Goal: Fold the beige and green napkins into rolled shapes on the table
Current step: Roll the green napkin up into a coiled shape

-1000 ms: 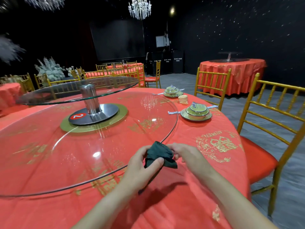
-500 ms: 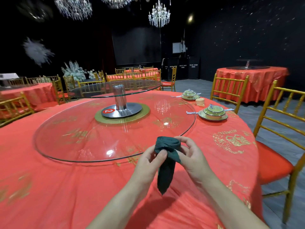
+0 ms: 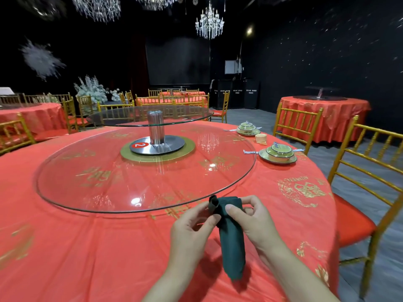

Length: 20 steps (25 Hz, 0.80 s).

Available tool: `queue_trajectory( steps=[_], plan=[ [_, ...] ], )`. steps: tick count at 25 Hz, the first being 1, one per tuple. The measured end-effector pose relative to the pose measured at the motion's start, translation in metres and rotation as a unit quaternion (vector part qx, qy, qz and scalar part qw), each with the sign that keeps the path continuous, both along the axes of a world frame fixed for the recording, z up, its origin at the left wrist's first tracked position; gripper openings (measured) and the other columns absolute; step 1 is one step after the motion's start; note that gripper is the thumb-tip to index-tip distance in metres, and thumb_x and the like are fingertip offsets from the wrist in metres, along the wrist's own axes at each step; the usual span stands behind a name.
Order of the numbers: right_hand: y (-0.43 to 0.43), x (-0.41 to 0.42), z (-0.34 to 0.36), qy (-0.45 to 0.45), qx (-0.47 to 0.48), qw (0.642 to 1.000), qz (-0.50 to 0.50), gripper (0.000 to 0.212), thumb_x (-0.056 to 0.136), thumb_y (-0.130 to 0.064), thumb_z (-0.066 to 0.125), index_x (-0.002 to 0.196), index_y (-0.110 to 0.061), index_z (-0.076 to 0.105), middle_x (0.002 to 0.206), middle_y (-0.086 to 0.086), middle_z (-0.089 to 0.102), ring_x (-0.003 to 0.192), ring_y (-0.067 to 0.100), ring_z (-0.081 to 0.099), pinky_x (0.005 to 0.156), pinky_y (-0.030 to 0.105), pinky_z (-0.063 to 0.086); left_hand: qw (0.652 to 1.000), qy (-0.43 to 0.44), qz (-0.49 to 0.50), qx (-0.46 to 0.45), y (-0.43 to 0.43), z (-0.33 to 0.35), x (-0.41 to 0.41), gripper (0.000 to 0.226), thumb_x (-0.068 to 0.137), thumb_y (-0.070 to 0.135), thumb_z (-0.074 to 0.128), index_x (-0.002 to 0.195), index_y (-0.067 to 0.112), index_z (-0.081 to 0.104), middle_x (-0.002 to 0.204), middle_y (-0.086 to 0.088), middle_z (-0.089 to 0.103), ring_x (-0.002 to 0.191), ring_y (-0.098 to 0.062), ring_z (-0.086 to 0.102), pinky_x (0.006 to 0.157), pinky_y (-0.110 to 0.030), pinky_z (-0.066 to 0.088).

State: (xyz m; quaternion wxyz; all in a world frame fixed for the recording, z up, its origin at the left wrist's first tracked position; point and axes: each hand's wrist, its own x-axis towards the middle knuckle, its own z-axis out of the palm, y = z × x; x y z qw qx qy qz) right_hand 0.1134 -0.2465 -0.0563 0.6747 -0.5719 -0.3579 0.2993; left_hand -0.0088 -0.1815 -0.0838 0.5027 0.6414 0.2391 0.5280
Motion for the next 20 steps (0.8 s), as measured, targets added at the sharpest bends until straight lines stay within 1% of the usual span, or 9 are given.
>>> queue_trajectory(
  steps=[1,3,6,8,11,13,15,17,20],
  plan=[
    [0.002,-0.001,-0.002,-0.013,-0.011,1.000,-0.006,0.036,0.065,-0.021,0.075,0.089,-0.007,0.052,0.073,0.016,0.065,0.059,0.024,0.063,0.054,0.032,0.050,1.000,0.003,0.001,0.002,0.001,0.000,-0.001,0.033,0.076,0.001,0.072,0.083,0.033,0.074,0.084,0.009,0.074,0.078,-0.005,0.067,0.072,-0.021,0.051],
    [0.006,-0.003,-0.006,-0.041,-0.027,0.999,-0.022,0.034,0.068,-0.020,0.077,0.088,-0.007,0.052,0.077,0.019,0.067,0.064,0.030,0.065,0.059,0.040,0.052,0.999,0.027,0.024,0.041,0.004,0.001,-0.004,0.031,0.077,0.001,0.072,0.083,0.031,0.072,0.082,0.010,0.072,0.078,-0.001,0.066,0.071,-0.016,0.049],
    [0.008,-0.008,-0.011,-0.077,-0.051,0.995,-0.038,0.039,0.060,-0.029,0.073,0.086,-0.008,0.052,0.076,0.017,0.069,0.068,0.033,0.067,0.064,0.048,0.054,0.989,0.072,0.069,0.105,0.014,-0.003,-0.008,0.021,0.078,0.012,0.072,0.072,0.032,0.071,0.082,0.018,0.068,0.079,0.001,0.061,0.069,-0.011,0.044],
    [0.009,-0.008,-0.014,-0.110,-0.073,0.990,-0.049,0.034,0.065,-0.026,0.078,0.084,-0.012,0.053,0.075,0.012,0.068,0.067,0.028,0.066,0.065,0.047,0.054,0.978,0.110,0.085,0.153,0.017,-0.005,-0.010,0.010,0.077,0.020,0.067,0.074,0.028,0.072,0.076,0.022,0.065,0.078,0.005,0.059,0.069,-0.008,0.042],
    [0.007,-0.007,-0.012,-0.156,-0.104,0.980,-0.071,0.028,0.069,-0.030,0.076,0.081,-0.017,0.054,0.075,0.004,0.067,0.069,0.020,0.064,0.068,0.043,0.053,0.944,0.168,0.115,0.261,0.018,-0.009,-0.010,0.008,0.082,0.015,0.062,0.082,0.019,0.068,0.075,0.024,0.052,0.075,0.011,0.049,0.069,-0.002,0.035],
    [0.007,-0.010,-0.009,-0.172,-0.119,0.974,-0.082,0.030,0.069,-0.035,0.074,0.081,-0.018,0.053,0.076,0.001,0.066,0.072,0.018,0.063,0.071,0.042,0.053,0.924,0.185,0.135,0.308,0.016,-0.007,-0.011,0.009,0.085,0.014,0.058,0.084,0.023,0.060,0.076,0.021,0.046,0.071,0.009,0.041,0.067,-0.002,0.032],
    [0.007,-0.014,-0.007,-0.190,-0.153,0.966,-0.086,0.038,0.065,-0.045,0.073,0.083,-0.020,0.051,0.080,-0.003,0.065,0.077,0.017,0.063,0.072,0.040,0.052,0.916,0.179,0.148,0.327,0.014,-0.006,-0.011,0.009,0.085,0.018,0.053,0.083,0.027,0.053,0.076,0.019,0.043,0.069,0.007,0.037,0.064,-0.005,0.031],
    [0.006,-0.017,-0.007,-0.187,-0.179,0.962,-0.085,0.046,0.058,-0.053,0.073,0.083,-0.022,0.050,0.082,-0.005,0.064,0.080,0.016,0.062,0.074,0.040,0.052,0.920,0.171,0.146,0.322,0.013,-0.005,-0.011,0.011,0.085,0.021,0.050,0.082,0.031,0.051,0.073,0.021,0.042,0.067,0.007,0.038,0.063,-0.006,0.030],
    [0.005,-0.015,-0.008,-0.164,-0.181,0.965,-0.095,0.044,0.054,-0.050,0.071,0.081,-0.021,0.051,0.080,-0.004,0.065,0.076,0.016,0.063,0.072,0.041,0.053,0.935,0.150,0.122,0.297,0.012,-0.008,-0.011,0.008,0.087,0.024,0.051,0.081,0.026,0.057,0.073,0.021,0.049,0.070,0.007,0.047,0.063,-0.008,0.035]
  ],
)
